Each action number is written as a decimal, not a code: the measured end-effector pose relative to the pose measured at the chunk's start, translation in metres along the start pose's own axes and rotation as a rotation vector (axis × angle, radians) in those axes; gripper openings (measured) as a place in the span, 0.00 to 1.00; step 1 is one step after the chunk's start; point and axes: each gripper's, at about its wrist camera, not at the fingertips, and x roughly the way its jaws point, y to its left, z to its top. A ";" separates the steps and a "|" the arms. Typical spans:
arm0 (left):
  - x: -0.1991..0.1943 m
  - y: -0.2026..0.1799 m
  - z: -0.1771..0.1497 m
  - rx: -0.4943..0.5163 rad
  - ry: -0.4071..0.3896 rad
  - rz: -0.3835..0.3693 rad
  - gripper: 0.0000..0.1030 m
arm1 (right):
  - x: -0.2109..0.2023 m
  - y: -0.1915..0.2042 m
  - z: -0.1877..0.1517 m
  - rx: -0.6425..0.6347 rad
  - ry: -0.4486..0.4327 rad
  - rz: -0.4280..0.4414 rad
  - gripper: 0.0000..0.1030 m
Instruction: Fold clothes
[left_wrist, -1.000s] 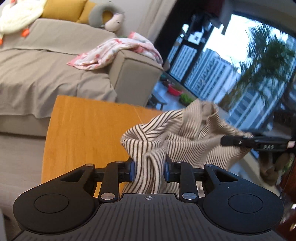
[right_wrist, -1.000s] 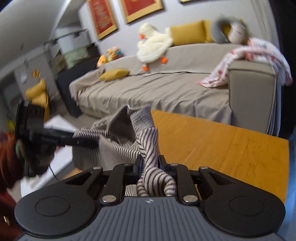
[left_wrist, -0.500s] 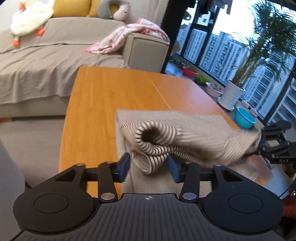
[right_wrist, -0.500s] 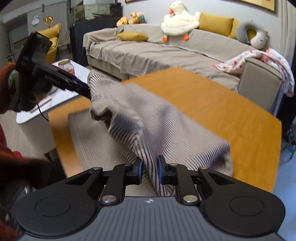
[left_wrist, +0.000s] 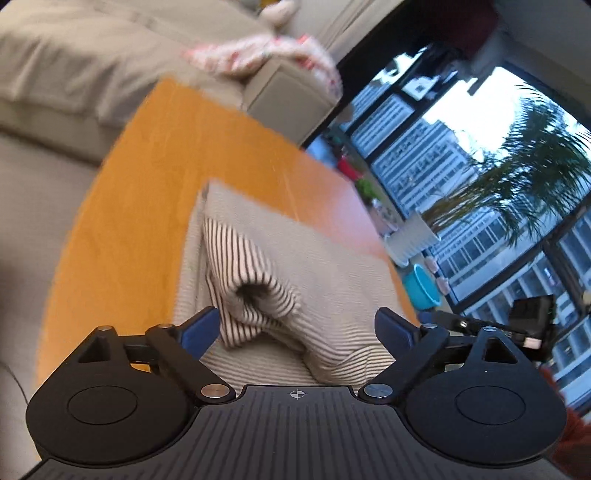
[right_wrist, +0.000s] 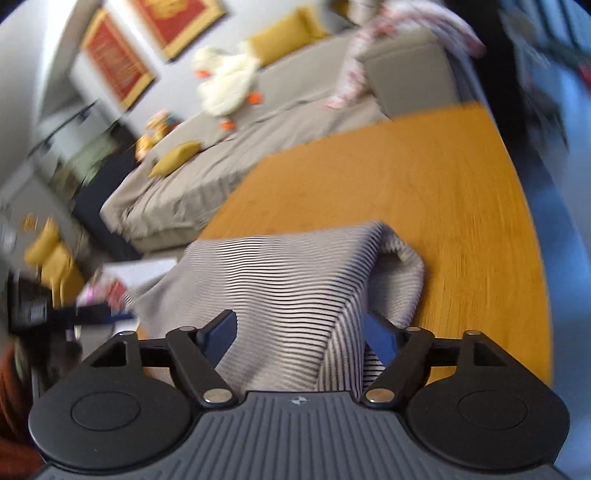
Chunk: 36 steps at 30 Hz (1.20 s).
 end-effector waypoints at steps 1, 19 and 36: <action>0.010 0.002 0.001 -0.033 0.028 -0.007 0.92 | 0.008 -0.001 -0.005 0.012 0.011 -0.004 0.76; -0.006 -0.006 0.062 -0.056 -0.098 0.019 0.93 | 0.033 0.008 -0.020 -0.181 -0.007 -0.026 0.56; 0.059 0.022 0.033 -0.214 -0.083 -0.037 0.96 | 0.038 0.016 -0.035 -0.259 -0.058 -0.028 0.73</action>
